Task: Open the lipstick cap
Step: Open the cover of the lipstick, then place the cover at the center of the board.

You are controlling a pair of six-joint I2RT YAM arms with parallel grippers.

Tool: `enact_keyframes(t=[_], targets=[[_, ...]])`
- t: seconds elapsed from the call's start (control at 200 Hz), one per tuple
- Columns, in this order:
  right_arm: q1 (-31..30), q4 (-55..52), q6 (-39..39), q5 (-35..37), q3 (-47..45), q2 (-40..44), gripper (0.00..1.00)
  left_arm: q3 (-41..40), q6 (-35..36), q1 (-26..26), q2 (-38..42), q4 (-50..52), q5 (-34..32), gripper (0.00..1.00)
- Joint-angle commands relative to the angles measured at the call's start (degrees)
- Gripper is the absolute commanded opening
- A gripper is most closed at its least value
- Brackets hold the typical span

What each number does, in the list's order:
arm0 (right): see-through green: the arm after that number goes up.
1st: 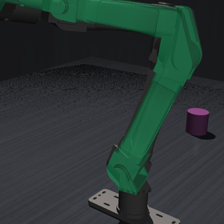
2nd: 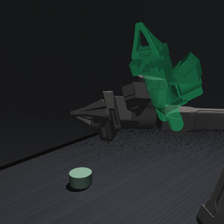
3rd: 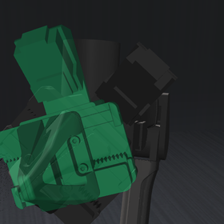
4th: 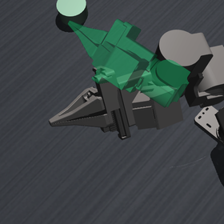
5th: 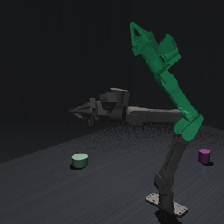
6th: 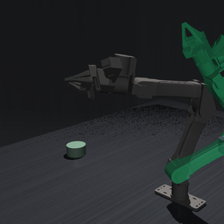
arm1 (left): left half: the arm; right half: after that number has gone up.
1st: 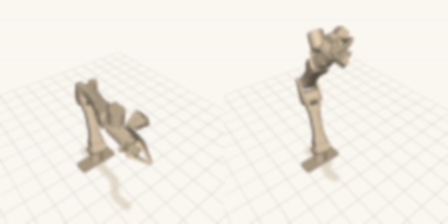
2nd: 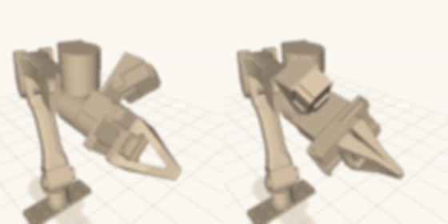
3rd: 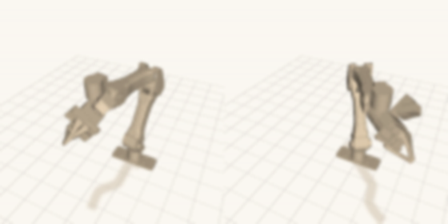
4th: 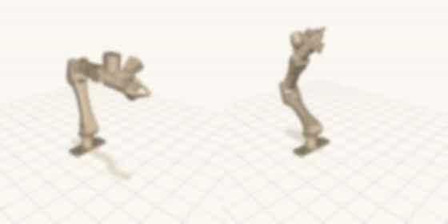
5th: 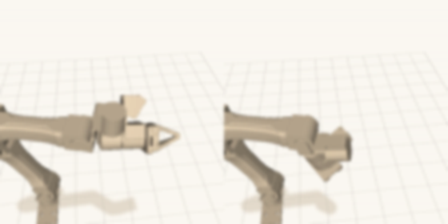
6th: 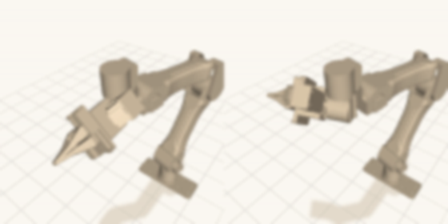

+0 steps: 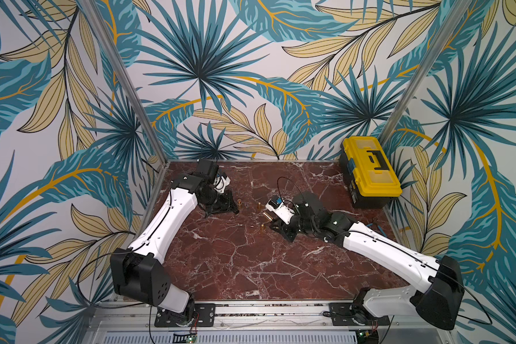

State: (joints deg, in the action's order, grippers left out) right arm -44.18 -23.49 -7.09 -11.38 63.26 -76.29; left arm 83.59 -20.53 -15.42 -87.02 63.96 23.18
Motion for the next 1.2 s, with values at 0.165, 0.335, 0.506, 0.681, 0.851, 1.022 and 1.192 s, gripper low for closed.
enact_keyframes(t=[0.165,0.335,0.506,0.681,0.851,1.022,1.192], targets=[[-0.03,3.26,0.98,1.21,0.65,0.61,0.07,-1.61,-2.70,-6.90,-10.49,-2.67,-21.76,0.01],[-0.03,3.11,0.28,1.76,0.81,0.43,0.07,-3.00,-1.91,-6.69,-15.98,-6.11,-25.03,0.00],[-0.03,1.91,-0.36,2.74,1.25,0.20,0.08,-6.79,-2.69,-5.87,-16.93,-10.76,-23.91,0.00],[-0.03,2.59,0.29,2.68,0.54,-0.32,0.08,-9.24,-2.32,-4.70,-18.27,-11.98,-24.90,0.00],[-0.03,3.01,0.46,2.63,0.54,-0.51,0.08,-10.99,-2.23,-4.25,-17.74,-13.18,-26.08,0.01],[-0.03,3.27,0.45,2.68,0.72,-1.07,0.08,-13.05,-2.36,-4.19,-17.83,-15.05,-26.26,0.01],[-0.03,3.05,0.41,3.12,0.81,-1.14,0.08,-14.31,-2.32,-4.23,-17.52,-15.45,-26.04,0.06]])
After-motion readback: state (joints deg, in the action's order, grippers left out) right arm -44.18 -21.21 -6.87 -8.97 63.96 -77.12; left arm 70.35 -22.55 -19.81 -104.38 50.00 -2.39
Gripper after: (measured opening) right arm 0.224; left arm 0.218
